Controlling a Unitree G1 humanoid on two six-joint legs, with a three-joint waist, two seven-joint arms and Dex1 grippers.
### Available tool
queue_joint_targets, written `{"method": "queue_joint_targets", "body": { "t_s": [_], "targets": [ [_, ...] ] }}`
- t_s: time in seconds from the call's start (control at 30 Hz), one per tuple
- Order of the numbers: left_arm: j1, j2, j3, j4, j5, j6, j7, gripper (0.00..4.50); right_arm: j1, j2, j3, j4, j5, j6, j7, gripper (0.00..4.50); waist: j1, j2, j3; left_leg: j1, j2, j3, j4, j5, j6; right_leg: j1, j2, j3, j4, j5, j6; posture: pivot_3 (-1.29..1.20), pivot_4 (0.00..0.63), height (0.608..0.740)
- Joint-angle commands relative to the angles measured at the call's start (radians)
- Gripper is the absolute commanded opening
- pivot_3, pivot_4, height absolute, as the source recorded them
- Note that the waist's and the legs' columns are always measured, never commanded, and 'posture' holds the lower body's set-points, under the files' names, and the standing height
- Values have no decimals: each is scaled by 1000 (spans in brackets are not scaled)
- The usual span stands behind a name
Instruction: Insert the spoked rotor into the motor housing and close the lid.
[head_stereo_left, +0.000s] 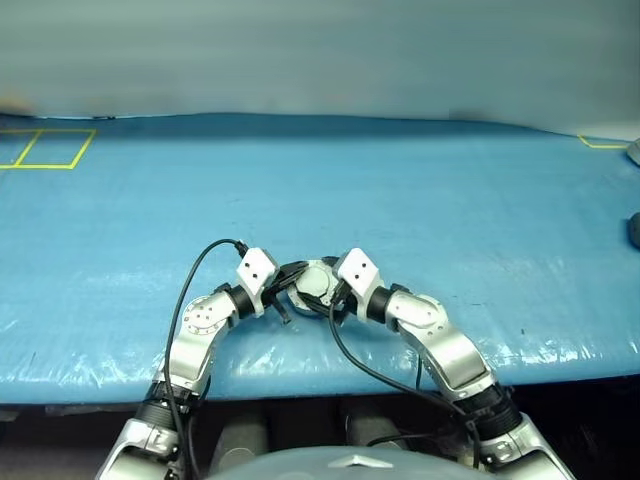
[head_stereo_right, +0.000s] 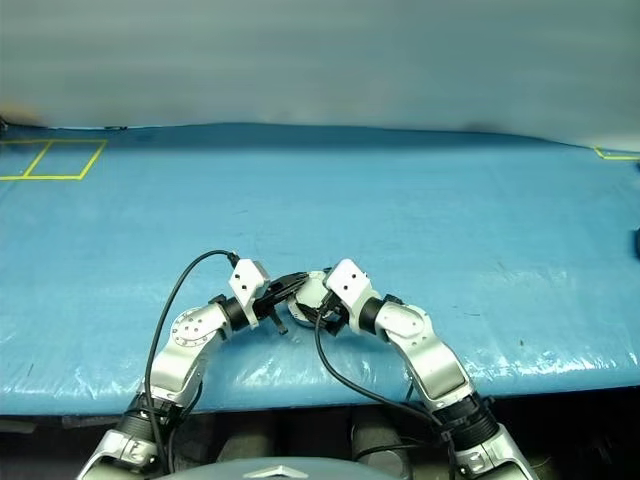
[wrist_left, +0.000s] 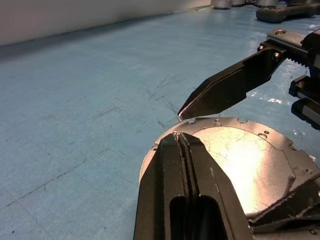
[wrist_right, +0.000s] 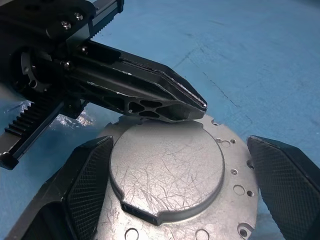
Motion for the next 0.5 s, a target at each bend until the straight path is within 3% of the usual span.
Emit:
{"method": "queue_joint_targets", "body": {
  "t_s": [0.03, 0.5],
  "targets": [
    [23, 6, -25, 81, 38, 31, 3, 0, 17, 9, -66, -61, 32, -17, -19, 4474, 7, 2, 1, -4, -1, -1, 0, 0, 0, -3, 0, 0, 0, 1, 1, 0, 150, 740],
    [9, 1, -35, 100, 46, 28, 0, 0, 58, 76, -215, -131, 201, 57, -54, 4474, 36, 5, 6, -10, -10, -4, 0, -2, 4, -5, -10, -3, -1, -2, 0, 0, 150, 740]
  ]
}}
